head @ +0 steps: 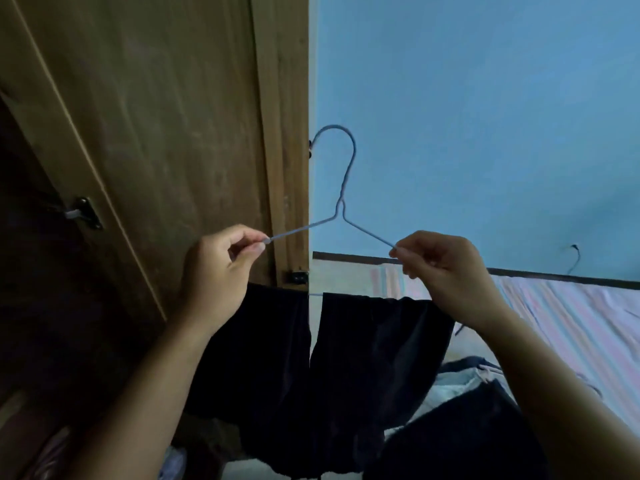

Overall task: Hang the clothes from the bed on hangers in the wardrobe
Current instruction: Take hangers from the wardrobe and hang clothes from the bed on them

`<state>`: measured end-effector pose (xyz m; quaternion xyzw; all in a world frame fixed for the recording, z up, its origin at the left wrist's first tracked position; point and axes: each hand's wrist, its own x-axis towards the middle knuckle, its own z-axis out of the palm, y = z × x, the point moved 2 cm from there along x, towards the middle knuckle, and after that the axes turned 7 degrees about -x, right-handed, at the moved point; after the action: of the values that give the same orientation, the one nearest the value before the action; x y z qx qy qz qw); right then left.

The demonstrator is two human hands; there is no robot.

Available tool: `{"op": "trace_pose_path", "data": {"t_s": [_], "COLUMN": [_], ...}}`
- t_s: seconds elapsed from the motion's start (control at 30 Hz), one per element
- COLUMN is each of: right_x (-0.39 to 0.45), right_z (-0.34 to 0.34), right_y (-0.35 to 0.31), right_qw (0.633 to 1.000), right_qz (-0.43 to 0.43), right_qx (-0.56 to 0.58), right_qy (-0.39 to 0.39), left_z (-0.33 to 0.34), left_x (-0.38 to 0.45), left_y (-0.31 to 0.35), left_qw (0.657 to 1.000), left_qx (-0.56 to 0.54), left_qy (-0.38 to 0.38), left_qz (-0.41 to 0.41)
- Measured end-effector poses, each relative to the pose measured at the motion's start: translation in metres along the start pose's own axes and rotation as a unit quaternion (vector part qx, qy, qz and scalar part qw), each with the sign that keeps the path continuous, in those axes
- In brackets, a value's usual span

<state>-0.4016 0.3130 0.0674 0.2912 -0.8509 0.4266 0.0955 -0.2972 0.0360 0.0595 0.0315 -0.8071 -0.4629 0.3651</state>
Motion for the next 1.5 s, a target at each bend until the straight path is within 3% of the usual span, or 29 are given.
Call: {"op": "trace_pose_path", "data": {"t_s": [0.23,0.57,1.13,1.5], "right_x": [-0.039,-0.113,-0.219,-0.266], "right_z": [-0.049,-0.077,-0.082,-0.121], "right_y": [0.023,-0.004,-0.056,0.055], "right_qw": [0.984,0.914,0.823,0.793], "right_qz": [0.082,0.167,0.264,0.370], "right_qx": [-0.099,-0.243,-0.354,-0.361], "right_qy": [0.119,0.280,0.357,0.321], "left_z": [0.070,0.121,0.162,0.309], "left_x": [0.019,0.025,-0.012,-0.068], "left_y": [0.012,0.035,0.086,0.076], "left_qw": [0.991,0.958,0.897,0.861], "left_qx": [-0.079,-0.123,-0.188,-0.189], "left_qy": [-0.107,-0.253,-0.376,-0.465], "left_qz": [0.012,0.065,0.135,0.082]}}
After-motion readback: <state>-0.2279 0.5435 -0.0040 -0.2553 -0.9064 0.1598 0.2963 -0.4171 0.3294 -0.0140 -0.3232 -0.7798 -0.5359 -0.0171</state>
